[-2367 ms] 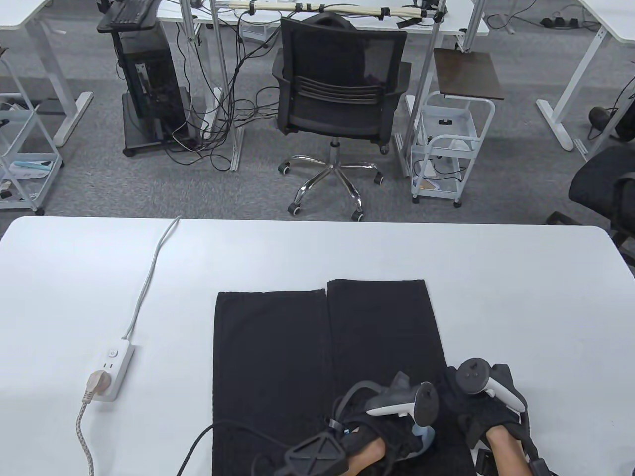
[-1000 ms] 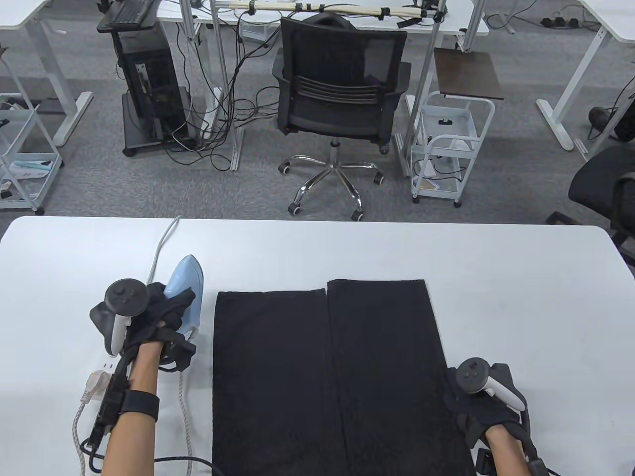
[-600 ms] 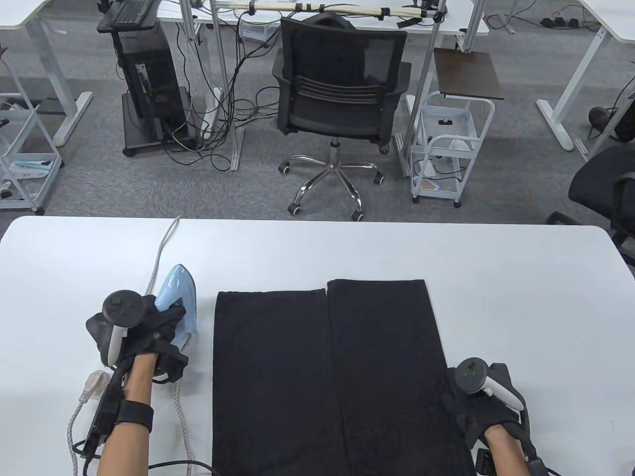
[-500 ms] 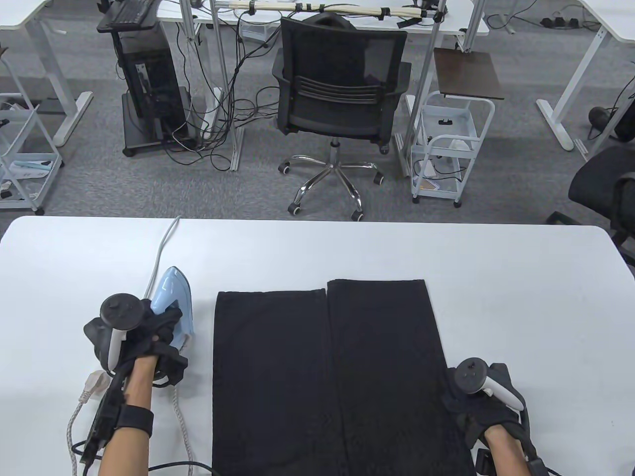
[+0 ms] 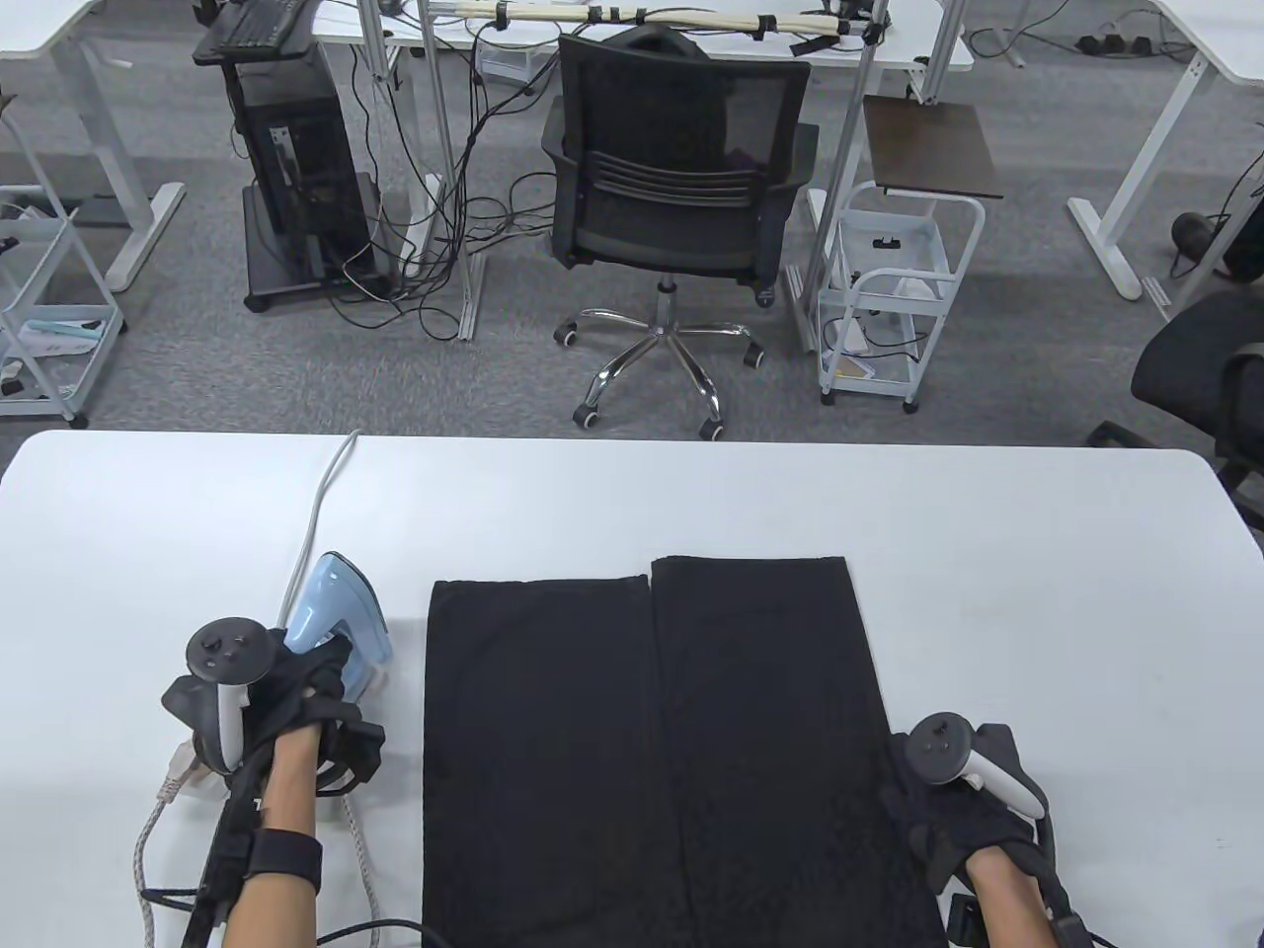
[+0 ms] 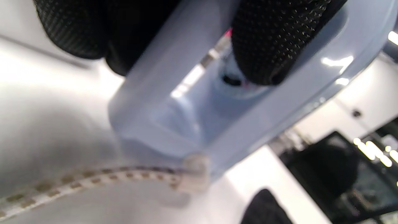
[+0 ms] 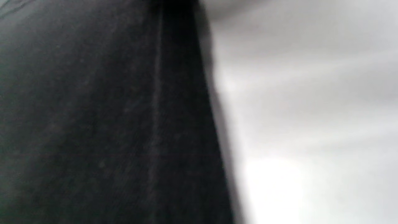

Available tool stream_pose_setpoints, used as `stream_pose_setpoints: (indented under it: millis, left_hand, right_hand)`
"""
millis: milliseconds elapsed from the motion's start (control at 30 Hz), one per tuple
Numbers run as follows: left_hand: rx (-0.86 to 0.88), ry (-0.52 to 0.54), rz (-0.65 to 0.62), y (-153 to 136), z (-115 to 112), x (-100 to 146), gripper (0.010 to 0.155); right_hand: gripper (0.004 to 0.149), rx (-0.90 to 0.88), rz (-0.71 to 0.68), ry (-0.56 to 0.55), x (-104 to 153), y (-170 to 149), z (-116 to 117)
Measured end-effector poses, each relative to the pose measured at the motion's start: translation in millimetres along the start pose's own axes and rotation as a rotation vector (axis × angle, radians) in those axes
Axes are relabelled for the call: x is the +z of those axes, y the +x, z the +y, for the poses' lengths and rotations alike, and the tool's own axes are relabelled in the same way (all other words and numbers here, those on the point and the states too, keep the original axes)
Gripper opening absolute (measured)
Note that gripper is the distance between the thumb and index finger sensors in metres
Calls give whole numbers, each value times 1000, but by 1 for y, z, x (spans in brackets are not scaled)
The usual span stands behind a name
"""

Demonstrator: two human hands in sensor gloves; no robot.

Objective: Iron trousers with electric iron on table

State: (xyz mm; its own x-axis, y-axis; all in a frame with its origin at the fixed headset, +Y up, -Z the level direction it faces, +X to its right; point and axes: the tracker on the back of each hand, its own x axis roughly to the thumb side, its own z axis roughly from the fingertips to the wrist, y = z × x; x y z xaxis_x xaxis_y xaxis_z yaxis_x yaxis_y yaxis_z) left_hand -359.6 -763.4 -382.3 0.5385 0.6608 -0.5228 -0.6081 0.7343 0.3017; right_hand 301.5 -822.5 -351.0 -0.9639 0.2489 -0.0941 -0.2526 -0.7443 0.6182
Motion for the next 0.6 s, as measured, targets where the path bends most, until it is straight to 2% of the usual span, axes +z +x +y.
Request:
stream_pose_setpoints:
  millis: [300,500,600]
  left_hand:
    - [59,-35,14,-11,-5,9,89]
    - [141,-5,-126,-7,9,29,98]
    - [177,52,-201,-1,22,43,99]
  right_hand:
    - [69,-1,-1,-1,0,0,0]
    - [70,4,-7,-3,0,0,0]
    - [70,7,-15,-13,1,1,0]
